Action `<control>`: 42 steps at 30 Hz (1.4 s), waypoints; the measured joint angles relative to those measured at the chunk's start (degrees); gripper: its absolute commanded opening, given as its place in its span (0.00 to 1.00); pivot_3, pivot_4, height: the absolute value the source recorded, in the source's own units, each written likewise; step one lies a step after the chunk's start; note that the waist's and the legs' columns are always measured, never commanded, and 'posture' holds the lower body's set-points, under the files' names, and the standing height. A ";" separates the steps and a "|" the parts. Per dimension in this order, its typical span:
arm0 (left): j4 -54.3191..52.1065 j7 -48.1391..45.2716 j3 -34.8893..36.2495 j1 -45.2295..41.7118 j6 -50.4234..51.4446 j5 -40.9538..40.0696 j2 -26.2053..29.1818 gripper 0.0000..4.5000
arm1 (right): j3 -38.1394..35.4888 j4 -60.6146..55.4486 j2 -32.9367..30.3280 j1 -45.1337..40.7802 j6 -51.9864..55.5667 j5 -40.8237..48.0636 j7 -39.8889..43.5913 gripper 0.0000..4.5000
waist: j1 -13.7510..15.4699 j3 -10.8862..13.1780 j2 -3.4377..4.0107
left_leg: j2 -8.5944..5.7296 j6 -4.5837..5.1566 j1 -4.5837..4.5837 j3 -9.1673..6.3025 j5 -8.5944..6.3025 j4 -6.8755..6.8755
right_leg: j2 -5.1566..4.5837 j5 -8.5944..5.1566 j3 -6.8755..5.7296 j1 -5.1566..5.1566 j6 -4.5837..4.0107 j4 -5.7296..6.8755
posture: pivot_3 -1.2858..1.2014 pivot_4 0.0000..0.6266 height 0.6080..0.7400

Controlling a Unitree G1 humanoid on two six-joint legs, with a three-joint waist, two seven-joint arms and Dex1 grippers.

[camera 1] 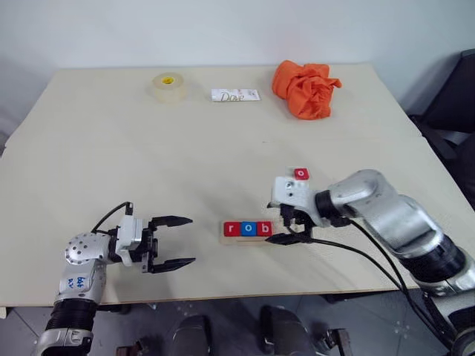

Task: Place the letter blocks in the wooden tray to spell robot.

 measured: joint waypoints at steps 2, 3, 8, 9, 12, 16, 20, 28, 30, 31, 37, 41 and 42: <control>0.88 -0.26 -0.22 -0.62 -0.34 0.05 -0.17 1.00 | -5.55 -1.18 -0.79 5.49 -1.54 2.39 -0.21 1.00 | 0.24 0.00 -0.01 | -0.02 0.03 0.00 0.03 -0.03 0.01 | -0.01 0.00 0.01 0.03 0.01 -0.04 | 0.52 0.24 1.00; 1.51 -0.35 -0.29 -0.92 -0.42 0.11 -0.29 1.00 | -7.97 -1.34 -1.44 8.32 -2.42 3.07 -0.58 1.00 | 0.34 0.00 -0.01 | -0.02 0.04 0.00 0.04 -0.04 0.01 | -0.01 0.01 0.02 0.03 0.01 -0.05 | 0.52 0.24 1.00; 3.30 -0.86 -0.41 -2.54 -0.52 0.21 -0.80 1.00 | -20.80 1.21 -0.91 19.15 -8.37 4.38 -5.87 1.00 | 0.92 0.00 -0.01 | -0.01 0.02 0.03 0.05 -0.02 0.01 | 0.03 0.01 0.03 0.03 0.02 -0.04 | 0.52 0.24 1.00; 3.58 -0.92 -0.44 -2.90 -0.54 0.23 -0.94 1.00 | -23.83 2.43 0.00 20.66 -10.33 4.39 -7.61 1.00 | 0.93 0.00 -0.01 | 0.00 0.01 0.04 0.05 -0.01 0.01 | 0.04 0.01 0.03 0.03 0.02 -0.03 | 0.52 0.24 1.00; 4.45 -1.19 -0.56 -3.48 -0.55 0.32 -1.27 1.00 | -30.14 4.75 0.79 25.12 -14.85 4.60 -10.42 1.00 | 1.09 0.00 -0.01 | 0.00 -0.01 0.05 0.04 0.00 -0.01 | 0.06 0.01 0.03 0.03 0.02 -0.02 | 0.52 0.24 1.00; 5.97 -1.72 -0.43 -4.56 -0.54 0.39 -1.47 1.00 | -36.31 7.57 0.78 30.70 -18.22 5.77 -11.25 1.00 | 1.27 0.00 -0.01 | -0.02 0.01 0.04 0.05 0.00 0.02 | 0.04 0.02 0.04 0.06 0.04 -0.04 | 0.52 0.24 1.00; 7.41 -2.62 -0.45 -5.86 -0.55 0.45 -1.53 1.00 | -39.22 8.14 0.77 33.91 -20.41 7.14 -11.27 1.00 | 1.00 0.00 -0.01 | 0.00 0.01 0.07 0.04 0.00 0.01 | 0.06 0.02 0.04 0.06 0.05 -0.01 | 0.52 0.24 1.00; 8.93 -3.45 -0.30 -7.03 -0.57 0.55 -1.50 1.00 | -39.73 8.53 0.78 34.08 -21.46 8.68 -13.47 1.00 | 1.12 0.00 -0.01 | -0.01 0.01 0.08 0.04 0.02 0.01 | 0.05 0.02 0.05 0.07 0.04 0.01 | 0.52 0.24 1.00; 8.94 -3.45 -0.30 -7.06 -0.57 0.57 -1.50 1.00 | -39.36 8.52 0.79 34.02 -21.45 8.76 -13.86 1.00 | 1.13 0.00 -0.01 | -0.01 0.01 0.08 0.03 0.02 0.01 | 0.05 0.02 0.05 0.07 0.04 0.01 | 0.52 0.24 1.00; 8.94 -3.45 -0.29 -7.05 -0.58 0.57 -1.49 1.00 | -39.01 8.52 0.80 33.99 -21.41 8.79 -14.24 1.00 | 1.13 0.00 -0.01 | -0.01 0.00 0.09 0.03 0.02 0.01 | 0.05 0.02 0.05 0.07 0.04 0.01 | 0.52 0.24 1.00; 8.85 -3.45 -0.17 -6.91 -0.80 0.57 -0.97 1.00 | -37.18 8.52 1.19 31.85 -21.18 9.03 -15.68 1.00 | 1.06 0.00 -0.01 | 0.00 0.01 0.09 0.02 0.02 0.01 | 0.06 0.02 0.05 0.06 0.04 0.02 | 0.52 0.24 1.00; 8.56 -3.44 0.15 -6.25 -0.84 0.53 -0.49 1.00 | -35.32 8.96 3.49 28.17 -20.53 8.84 -18.77 1.00 | 0.99 0.00 -0.01 | 0.00 0.01 0.09 0.04 0.02 0.02 | 0.05 0.02 0.05 0.06 0.04 0.03 | 0.52 0.24 1.00; 8.46 -3.44 0.22 -6.06 -0.84 0.52 -0.48 1.00 | -34.62 9.61 4.68 26.72 -20.23 8.62 -20.06 1.00 | 0.89 0.00 -0.01 | 0.00 0.01 0.09 0.04 0.03 0.02 | 0.06 0.02 0.06 0.06 0.04 0.03 | 0.52 0.24 1.00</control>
